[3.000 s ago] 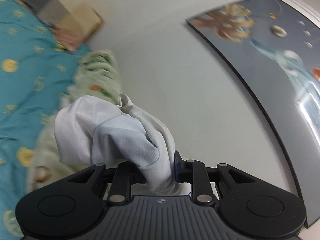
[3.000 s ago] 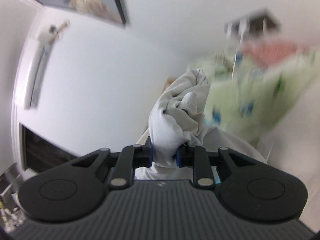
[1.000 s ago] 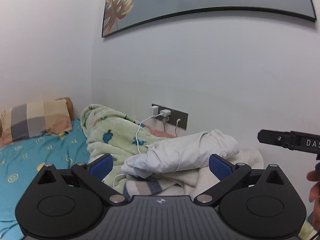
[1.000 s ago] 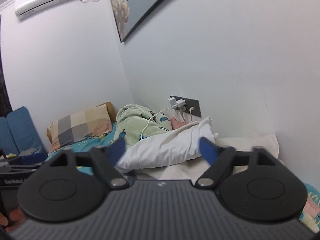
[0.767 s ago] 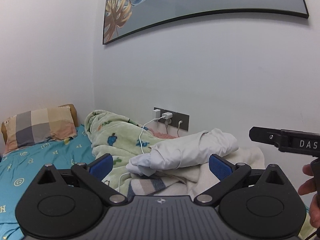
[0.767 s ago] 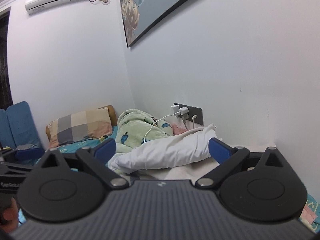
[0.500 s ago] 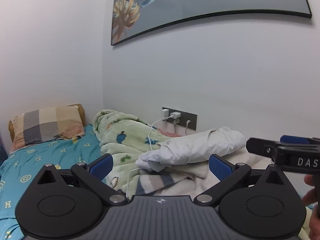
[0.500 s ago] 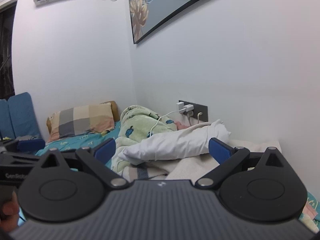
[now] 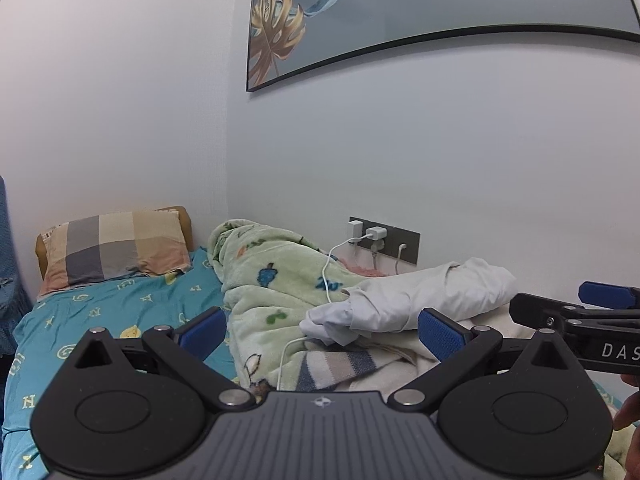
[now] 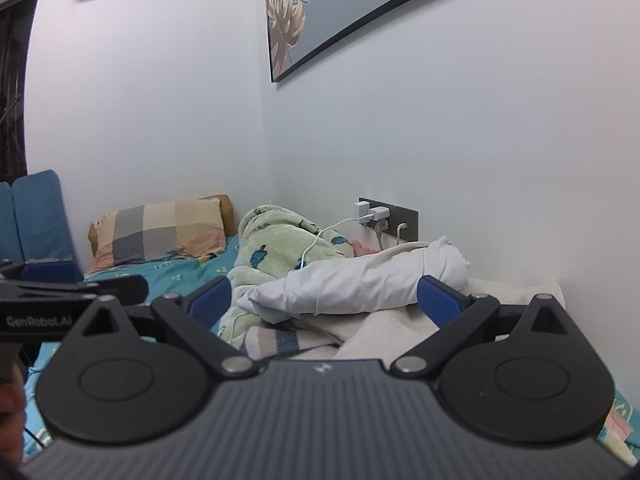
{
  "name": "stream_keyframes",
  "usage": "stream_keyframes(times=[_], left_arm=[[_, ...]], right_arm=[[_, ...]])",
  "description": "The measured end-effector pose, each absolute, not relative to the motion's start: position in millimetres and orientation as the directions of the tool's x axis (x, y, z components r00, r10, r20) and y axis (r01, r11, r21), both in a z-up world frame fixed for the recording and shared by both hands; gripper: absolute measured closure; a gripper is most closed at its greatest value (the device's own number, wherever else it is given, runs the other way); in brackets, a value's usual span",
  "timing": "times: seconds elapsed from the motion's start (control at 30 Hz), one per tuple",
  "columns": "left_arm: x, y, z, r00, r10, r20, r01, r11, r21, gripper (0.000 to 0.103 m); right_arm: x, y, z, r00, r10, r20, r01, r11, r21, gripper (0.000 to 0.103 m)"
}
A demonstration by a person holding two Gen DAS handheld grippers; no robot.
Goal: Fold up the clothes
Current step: 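Open both grippers to release the bundle and hold still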
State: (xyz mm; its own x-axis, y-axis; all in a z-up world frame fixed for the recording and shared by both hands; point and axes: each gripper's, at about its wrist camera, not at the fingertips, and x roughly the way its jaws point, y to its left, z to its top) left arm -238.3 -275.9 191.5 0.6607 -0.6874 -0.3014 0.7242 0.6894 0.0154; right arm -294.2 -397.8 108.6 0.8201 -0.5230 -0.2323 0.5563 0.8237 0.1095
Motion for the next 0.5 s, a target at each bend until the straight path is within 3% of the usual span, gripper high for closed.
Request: stream_keyframes(times=[0.5], left_arm=[[-236.2,-266.8,193.6,0.67,-0.678,-0.303,0.715,0.699,0.015,0.0]], right_arm=[[-295.8,-394.3,109.5,0.819,-0.522,-0.239,0.559,0.82,0.126,0.002]])
